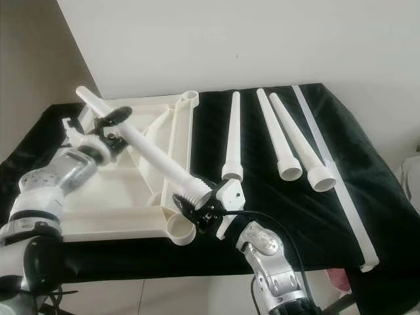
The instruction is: Building children table
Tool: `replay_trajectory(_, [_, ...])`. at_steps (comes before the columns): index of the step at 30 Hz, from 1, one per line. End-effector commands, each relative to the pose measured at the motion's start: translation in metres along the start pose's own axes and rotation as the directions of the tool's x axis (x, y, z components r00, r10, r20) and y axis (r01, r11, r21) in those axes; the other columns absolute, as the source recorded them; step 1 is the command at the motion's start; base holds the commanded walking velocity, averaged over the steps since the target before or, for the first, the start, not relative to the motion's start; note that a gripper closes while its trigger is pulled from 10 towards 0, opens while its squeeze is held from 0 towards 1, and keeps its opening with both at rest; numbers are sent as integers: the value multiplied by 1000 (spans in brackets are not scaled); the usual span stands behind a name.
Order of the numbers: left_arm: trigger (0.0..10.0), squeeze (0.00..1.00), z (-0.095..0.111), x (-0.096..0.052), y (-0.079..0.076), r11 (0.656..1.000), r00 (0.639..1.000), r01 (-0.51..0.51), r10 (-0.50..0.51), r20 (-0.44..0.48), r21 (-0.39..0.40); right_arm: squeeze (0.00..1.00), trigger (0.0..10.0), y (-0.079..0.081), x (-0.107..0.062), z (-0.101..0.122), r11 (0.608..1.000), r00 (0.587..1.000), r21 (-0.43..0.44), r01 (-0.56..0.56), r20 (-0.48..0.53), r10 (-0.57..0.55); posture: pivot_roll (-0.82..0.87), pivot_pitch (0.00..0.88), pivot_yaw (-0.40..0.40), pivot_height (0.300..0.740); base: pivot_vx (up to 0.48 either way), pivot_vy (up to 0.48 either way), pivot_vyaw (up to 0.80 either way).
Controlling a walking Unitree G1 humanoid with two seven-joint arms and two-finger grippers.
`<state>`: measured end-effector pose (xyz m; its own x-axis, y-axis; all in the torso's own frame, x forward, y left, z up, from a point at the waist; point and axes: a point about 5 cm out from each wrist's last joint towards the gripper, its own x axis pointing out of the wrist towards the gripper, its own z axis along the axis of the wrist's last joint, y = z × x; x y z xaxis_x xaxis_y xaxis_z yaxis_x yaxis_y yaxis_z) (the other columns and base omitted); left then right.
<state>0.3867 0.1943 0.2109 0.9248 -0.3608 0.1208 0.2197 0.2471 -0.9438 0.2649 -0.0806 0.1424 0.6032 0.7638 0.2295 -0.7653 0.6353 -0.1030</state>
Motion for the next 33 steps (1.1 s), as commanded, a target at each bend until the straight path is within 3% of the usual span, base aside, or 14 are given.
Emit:
replay_trajectory(1, [0, 0, 1, -4, -22, 909, 909, 418, -418, 9, -2, 0, 10000, -1, 3, 3, 1000, 1000, -3, -5, 22, 5, -108, 1, 110, 740, 0, 0, 0])
replay_trajectory(8, [0, 0, 4, -3, -17, 923, 922, 385, -383, 49, -16, 0, 10000, -1, 3, 3, 1000, 1000, -5, -10, 21, 10, -109, 0, 107, 740, 0, 0, 0])
replay_trajectory(14, [0, 0, 12, -1, -8, 948, 942, 312, -301, 145, -57, 0, 10000, 1, 2, 2, 1000, 1000, -4, -18, 16, 18, -111, 0, 103, 740, 0, 0, 0])
replay_trajectory(20, [0, 0, 15, -1, -6, 950, 942, 302, -286, 177, -75, 0, 10000, 1, 2, 2, 1000, 1000, -4, -20, 15, 20, -111, 0, 102, 740, 0, 0, 0])
replay_trajectory(27, [0, 0, 13, -1, -4, 956, 949, 288, -276, 149, -64, 0, 10000, 1, 2, 2, 1000, 1000, -2, -20, 15, 20, -110, 0, 103, 740, 0, 0, 0])
replay_trajectory(28, [7294, 0, 12, -1, -4, 955, 950, 291, -281, 138, -56, 0, 10000, 1, 2, 2, 1000, 1000, -2, -20, 15, 20, -111, 0, 104, 740, 0, 0, 0])
replay_trajectory(29, [1961, 0, 11, -1, -5, 950, 945, 311, -305, 116, -28, 0, 10000, 1, 2, 2, 1000, 1000, -2, -18, 16, 18, -111, 0, 104, 740, 0, 0, 0])
replay_trajectory(30, [1961, 0, 9, -2, -7, 945, 941, 326, -324, 101, -9, 0, 10000, 1, 2, 2, 1000, 1000, -2, -17, 16, 18, -111, 0, 104, 740, 0, 0, 0])
replay_trajectory(31, [0, 0, 7, -2, -8, 937, 934, 349, -349, 73, 6, 0, 10000, 1, 2, 2, 1000, 1000, -3, -16, 16, 16, -110, 1, 105, 740, 0, 0, 0])
replay_trajectory(33, [0, 0, 4, -2, -10, 928, 927, 373, -373, 47, 17, 0, 10000, 1, 2, 2, 1000, 1000, -3, -15, 16, 15, -110, 1, 105, 740, 0, 0, 0])
